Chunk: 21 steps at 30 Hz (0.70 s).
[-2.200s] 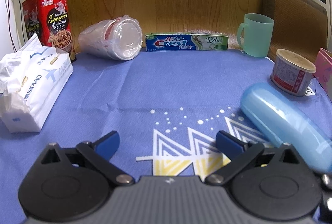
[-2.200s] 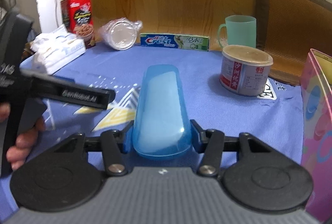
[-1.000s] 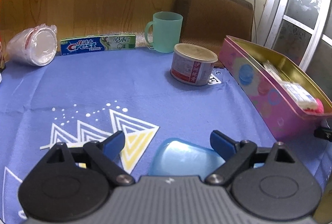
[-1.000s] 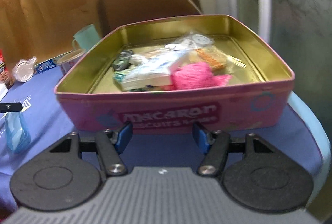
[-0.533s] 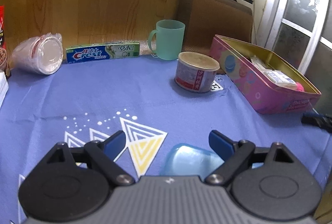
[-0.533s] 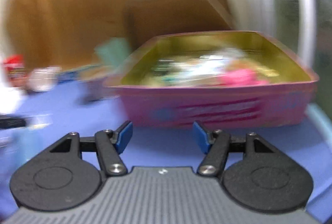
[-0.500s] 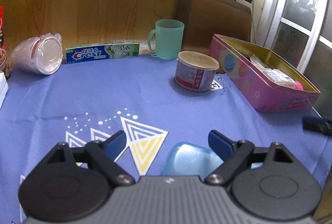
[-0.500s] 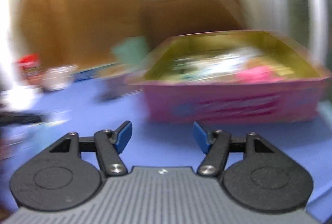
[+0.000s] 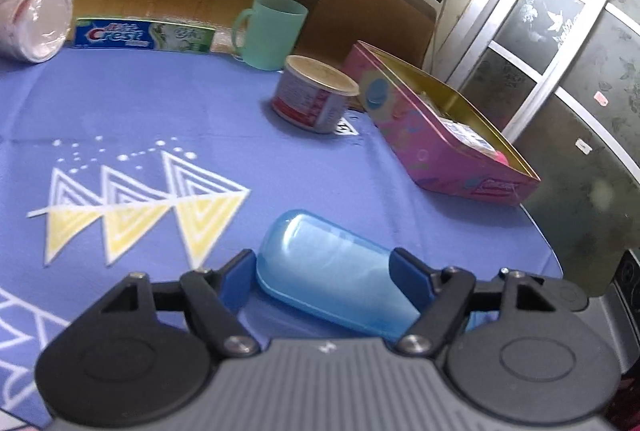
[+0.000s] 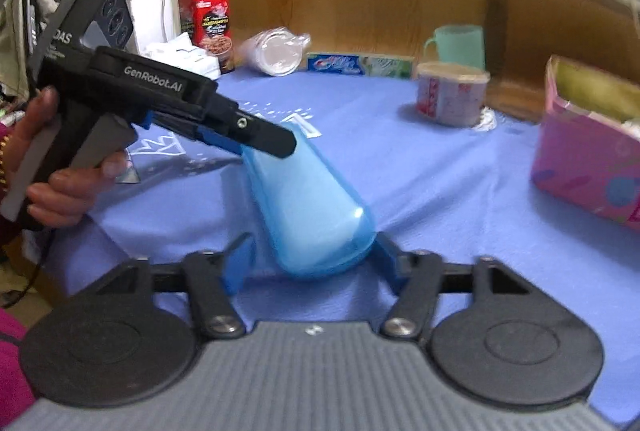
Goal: Organize soft objects
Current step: 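Carry the light-blue case over the pink tin with the right gripper, then lower the case into the tin and open the right gripper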
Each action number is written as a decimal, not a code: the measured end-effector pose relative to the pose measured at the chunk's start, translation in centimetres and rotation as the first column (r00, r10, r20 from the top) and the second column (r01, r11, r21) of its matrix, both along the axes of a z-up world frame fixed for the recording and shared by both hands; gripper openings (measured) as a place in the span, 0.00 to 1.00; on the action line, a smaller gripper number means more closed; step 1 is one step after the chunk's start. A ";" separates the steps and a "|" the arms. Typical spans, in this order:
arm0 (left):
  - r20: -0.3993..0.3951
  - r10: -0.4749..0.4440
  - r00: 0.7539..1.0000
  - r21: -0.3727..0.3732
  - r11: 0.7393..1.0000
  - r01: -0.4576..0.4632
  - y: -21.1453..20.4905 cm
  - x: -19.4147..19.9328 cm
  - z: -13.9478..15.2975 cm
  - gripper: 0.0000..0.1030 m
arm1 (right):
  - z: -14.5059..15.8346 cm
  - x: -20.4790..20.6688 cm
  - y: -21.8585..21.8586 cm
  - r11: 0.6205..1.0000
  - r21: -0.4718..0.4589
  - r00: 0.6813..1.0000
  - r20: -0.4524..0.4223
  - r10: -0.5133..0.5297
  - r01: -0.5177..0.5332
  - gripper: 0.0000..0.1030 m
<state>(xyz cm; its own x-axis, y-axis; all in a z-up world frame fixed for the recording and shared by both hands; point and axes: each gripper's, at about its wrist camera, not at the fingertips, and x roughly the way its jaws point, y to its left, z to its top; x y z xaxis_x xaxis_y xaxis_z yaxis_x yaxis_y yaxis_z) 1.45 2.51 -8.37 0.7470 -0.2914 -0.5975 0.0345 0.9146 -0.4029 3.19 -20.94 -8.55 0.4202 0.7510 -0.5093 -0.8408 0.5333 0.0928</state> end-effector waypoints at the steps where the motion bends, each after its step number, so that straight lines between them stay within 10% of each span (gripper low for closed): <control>1: -0.007 -0.003 1.000 0.002 1.000 0.003 -0.4 0.3 0.1 0.73 | 0.2 0.4 0.0 1.000 0.005 1.000 -0.008 -0.006 0.006 0.57; 21: 0.172 -0.216 0.961 0.190 0.965 0.183 -16.3 21.4 8.2 0.81 | 5.4 12.1 -12.0 0.901 0.203 0.910 0.087 -0.406 0.383 0.57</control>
